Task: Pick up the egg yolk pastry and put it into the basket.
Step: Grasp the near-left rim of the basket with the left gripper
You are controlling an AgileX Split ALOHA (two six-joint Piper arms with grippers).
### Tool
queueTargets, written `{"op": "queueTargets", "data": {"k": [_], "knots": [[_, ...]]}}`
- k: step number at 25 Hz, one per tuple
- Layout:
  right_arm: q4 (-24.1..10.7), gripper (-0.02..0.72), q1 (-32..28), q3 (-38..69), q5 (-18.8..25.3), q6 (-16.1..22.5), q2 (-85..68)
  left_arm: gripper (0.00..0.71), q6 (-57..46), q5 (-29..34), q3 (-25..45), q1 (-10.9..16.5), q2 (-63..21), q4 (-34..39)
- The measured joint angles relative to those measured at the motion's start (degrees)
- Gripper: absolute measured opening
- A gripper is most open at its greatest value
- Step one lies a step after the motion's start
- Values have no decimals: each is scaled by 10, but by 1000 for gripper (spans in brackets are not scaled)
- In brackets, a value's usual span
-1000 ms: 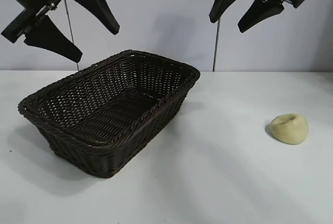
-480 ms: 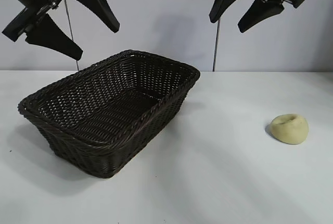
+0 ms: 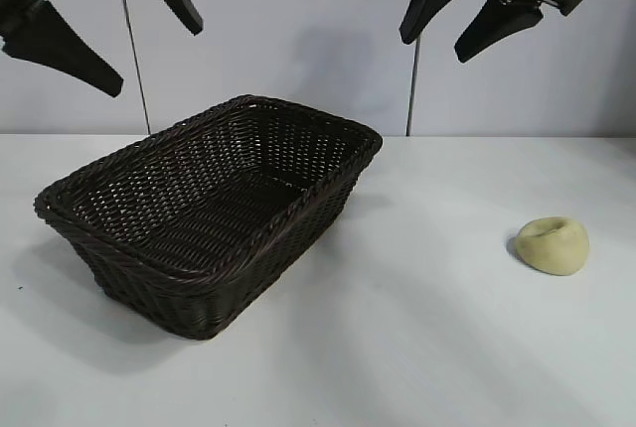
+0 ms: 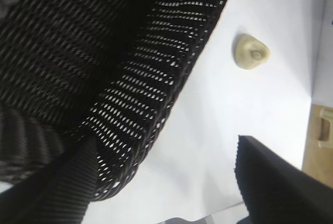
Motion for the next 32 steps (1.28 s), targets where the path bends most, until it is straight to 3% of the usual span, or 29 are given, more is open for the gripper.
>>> {"op": "queueTargets", "data": {"k": [7,18,32], "knots": [[0,454,0,0,0,0,0,535,-141,-14,63,0,-66,94],[0,454,0,0,0,0,0,535,-280,-116,189,0,-85,109],[0,454,0,0,-1,0,0,535,-296,-182,241,0,-75,103]]}}
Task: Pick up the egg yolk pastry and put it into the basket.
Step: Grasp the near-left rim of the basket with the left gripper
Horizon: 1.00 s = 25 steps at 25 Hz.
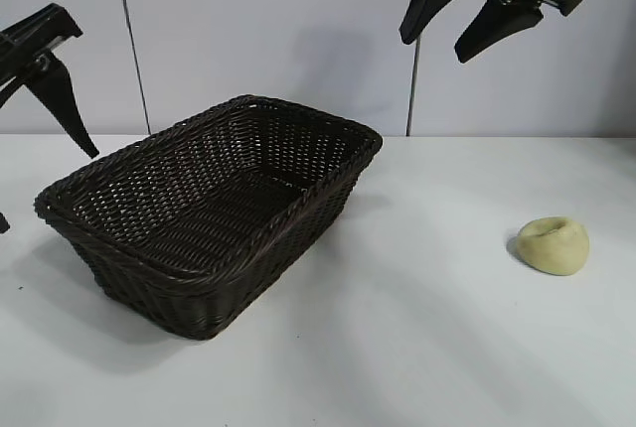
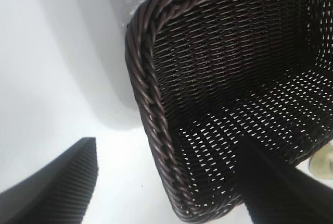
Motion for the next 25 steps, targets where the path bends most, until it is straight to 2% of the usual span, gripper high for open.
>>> {"op": "queueTargets", "data": {"k": [11,18,25], "knots": [[0,454,0,0,0,0,0,535,0,-39,0,-1,79,-18],[0,454,0,0,0,0,0,535,-1,-109,0,-40,134,-20],[0,454,0,0,0,0,0,533,-9,-144,0,-47,168,-22]]}}
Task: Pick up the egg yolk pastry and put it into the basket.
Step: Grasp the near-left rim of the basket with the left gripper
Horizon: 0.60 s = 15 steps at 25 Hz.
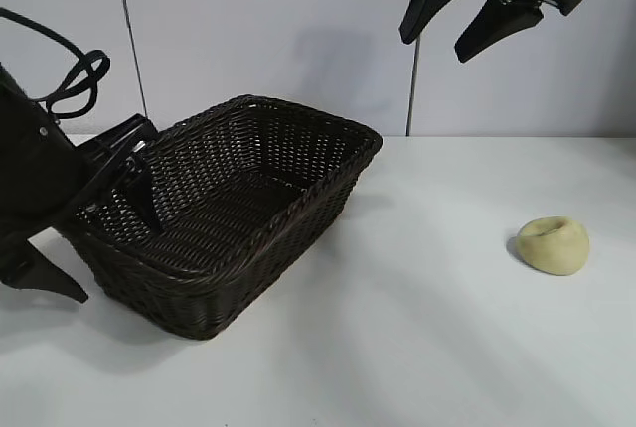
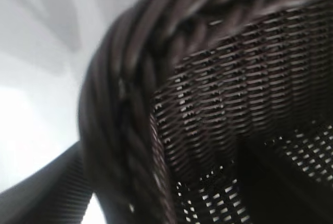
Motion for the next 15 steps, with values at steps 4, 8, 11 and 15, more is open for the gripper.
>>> {"op": "queueTargets", "data": {"k": [4,8,11,15], "knots": [[0,454,0,0,0,0,0,418,-1,-4,0,0,0,-1],[0,454,0,0,0,0,0,211,-1,-3,0,0,0,-1],[0,454,0,0,0,0,0,102,-9,-7,0,0,0,-4],[-1,454,0,0,0,0,0,102,-14,5,0,-1,0,-1]]}}
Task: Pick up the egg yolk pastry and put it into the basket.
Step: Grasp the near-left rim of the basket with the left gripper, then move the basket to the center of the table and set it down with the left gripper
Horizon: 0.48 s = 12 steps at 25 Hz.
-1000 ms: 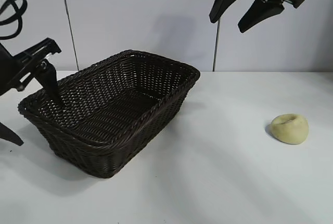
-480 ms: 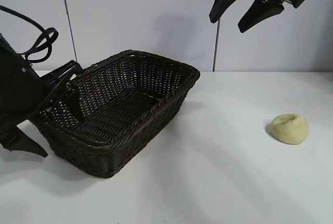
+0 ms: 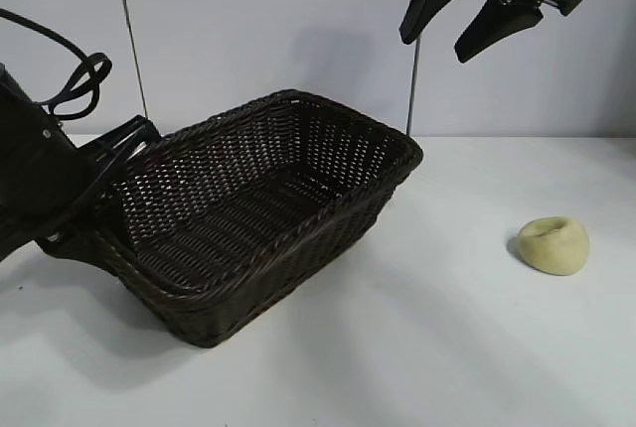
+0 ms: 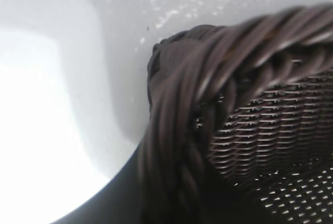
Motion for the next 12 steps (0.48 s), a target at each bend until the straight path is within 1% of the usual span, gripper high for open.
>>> {"op": "queueTargets", "data": {"k": [4,6,12], "knots": [[0,454,0,0,0,0,0,102,-4,13,-1,0,-4,0],[0,454,0,0,0,0,0,102,-3,34,-8,1,-7,1],[0,454,0,0,0,0,0,102,25,96,-62,3,-13,10]]}}
